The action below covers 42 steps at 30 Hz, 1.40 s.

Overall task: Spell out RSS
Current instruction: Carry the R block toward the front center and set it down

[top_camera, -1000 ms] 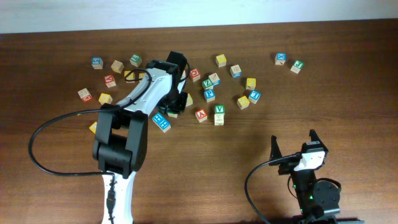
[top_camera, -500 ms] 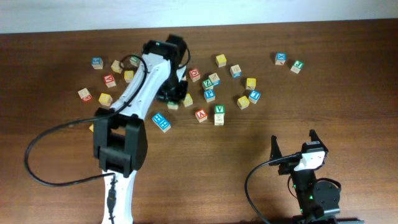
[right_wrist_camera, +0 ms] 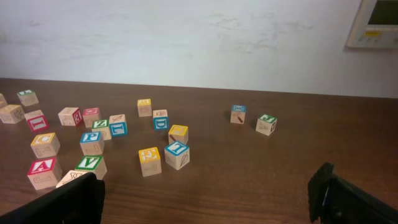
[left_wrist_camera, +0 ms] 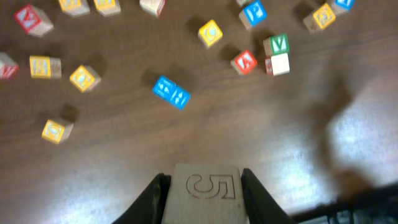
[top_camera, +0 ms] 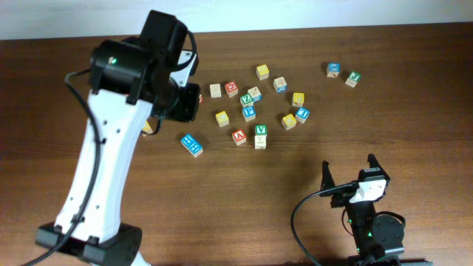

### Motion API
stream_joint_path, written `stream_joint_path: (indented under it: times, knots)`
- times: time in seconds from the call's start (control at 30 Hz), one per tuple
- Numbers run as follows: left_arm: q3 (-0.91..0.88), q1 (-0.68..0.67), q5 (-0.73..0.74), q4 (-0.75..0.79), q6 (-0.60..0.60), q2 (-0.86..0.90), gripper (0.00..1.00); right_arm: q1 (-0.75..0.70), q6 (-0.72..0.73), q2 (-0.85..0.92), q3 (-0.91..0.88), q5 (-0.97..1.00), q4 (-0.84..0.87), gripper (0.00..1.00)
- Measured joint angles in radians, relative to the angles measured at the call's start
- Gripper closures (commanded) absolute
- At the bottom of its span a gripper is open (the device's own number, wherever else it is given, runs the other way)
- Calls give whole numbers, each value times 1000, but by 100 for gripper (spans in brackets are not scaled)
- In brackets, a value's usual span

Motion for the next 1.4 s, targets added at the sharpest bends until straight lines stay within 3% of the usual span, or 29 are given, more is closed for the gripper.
stream_joint_path:
  times: [0.13,0.23,0.43,0.63,1.0,1.4]
  knots:
    - [-36,0,12,-12,-24,-27,79,0,0,0,0,0,0,2]
    - [-222,0,16,11,-59,-31,79,0,0,0,0,0,0,2]
    - [-790,0,76,396,-129,-23,80,0,0,-1,0,0,0,2]
    - [-1113,-65,108,763,-270,-28,81,0,0,0,0,0,0,2]
    - [-1165,-281,-40,898,-545,-28,79,0,0,0,0,0,0,2]
    - [-1165,-304,-53,929,-578,-28,72,0,0,0,0,0,0,2]
